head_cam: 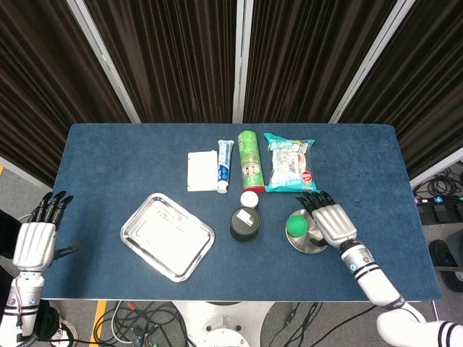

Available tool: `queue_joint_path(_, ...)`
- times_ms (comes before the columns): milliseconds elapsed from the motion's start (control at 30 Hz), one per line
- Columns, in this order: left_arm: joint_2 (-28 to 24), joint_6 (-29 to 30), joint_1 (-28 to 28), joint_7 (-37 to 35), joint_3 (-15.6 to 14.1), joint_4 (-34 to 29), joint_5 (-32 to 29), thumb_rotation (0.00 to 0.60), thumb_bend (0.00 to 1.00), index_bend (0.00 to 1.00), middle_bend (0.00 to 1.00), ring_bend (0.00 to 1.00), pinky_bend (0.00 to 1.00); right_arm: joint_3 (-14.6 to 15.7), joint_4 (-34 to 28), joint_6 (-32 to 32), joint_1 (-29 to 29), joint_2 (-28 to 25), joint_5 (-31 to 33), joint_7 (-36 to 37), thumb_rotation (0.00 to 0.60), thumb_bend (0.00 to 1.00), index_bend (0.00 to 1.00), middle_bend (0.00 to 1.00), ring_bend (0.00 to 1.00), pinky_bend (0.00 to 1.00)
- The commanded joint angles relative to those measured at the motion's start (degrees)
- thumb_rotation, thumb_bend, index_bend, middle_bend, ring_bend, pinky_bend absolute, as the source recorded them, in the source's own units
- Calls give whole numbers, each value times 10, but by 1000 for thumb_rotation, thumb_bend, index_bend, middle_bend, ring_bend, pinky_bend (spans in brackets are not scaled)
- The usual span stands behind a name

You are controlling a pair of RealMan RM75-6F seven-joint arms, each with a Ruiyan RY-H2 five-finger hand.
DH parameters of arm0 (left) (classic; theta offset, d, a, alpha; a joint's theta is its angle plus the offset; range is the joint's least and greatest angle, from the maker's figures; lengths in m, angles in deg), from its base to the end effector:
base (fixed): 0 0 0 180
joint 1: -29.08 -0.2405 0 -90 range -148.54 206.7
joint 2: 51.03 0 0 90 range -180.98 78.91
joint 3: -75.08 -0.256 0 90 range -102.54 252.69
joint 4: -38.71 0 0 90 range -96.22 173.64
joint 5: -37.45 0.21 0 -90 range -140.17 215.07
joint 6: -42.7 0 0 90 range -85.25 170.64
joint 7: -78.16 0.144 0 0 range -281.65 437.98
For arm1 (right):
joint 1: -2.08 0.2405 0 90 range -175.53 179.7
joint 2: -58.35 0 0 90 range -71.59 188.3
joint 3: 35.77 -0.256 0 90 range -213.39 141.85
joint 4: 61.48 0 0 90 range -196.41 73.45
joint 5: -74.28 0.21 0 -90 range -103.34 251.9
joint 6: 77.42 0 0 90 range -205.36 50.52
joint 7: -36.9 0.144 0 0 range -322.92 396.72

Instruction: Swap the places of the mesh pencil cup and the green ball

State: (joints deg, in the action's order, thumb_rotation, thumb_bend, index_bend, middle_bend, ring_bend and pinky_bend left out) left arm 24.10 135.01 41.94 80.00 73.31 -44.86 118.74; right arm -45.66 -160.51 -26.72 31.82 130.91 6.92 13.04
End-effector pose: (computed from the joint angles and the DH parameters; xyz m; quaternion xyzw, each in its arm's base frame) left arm -0.3041 0.2089 0.1197 -0.5877 -0.3508 -0.4282 0.5901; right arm -0.2052 -0.2941 0.0467 0.7582 -0.3916 0.2920 0.4319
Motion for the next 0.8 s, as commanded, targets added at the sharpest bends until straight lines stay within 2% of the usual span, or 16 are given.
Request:
queue_joint_path(33,-3,-8,-3,2,2,-1,-1,600,89,114,76,0,212,6,14,-7,16,28,26,-25,600,92,0,26,0,25)
queue_joint_path(267,-8,-22,-14,-5,7,-4,5,600,90,114,76,0,203,23,30,17,25,62,61,-56,600,95,0,68,0,119)
queue_joint_path(433,-6,-26,-20,-10,12,-1,11,600,89,117,76,0,203,28,33,37,24,68,56,-51,600,99,0,116,9,232)
queue_joint_path(567,-4,-34,-22,-11,17,3,14,600,90,121,76,0,203,33,40,42,25,72,57,-48,600,105,0,147,54,305)
queue_joint_path(800,-3,-48,-26,-16,22,8,15,600,90,124,76,0,203,38,57,32,37,86,66,-41,600,116,29,163,93,354)
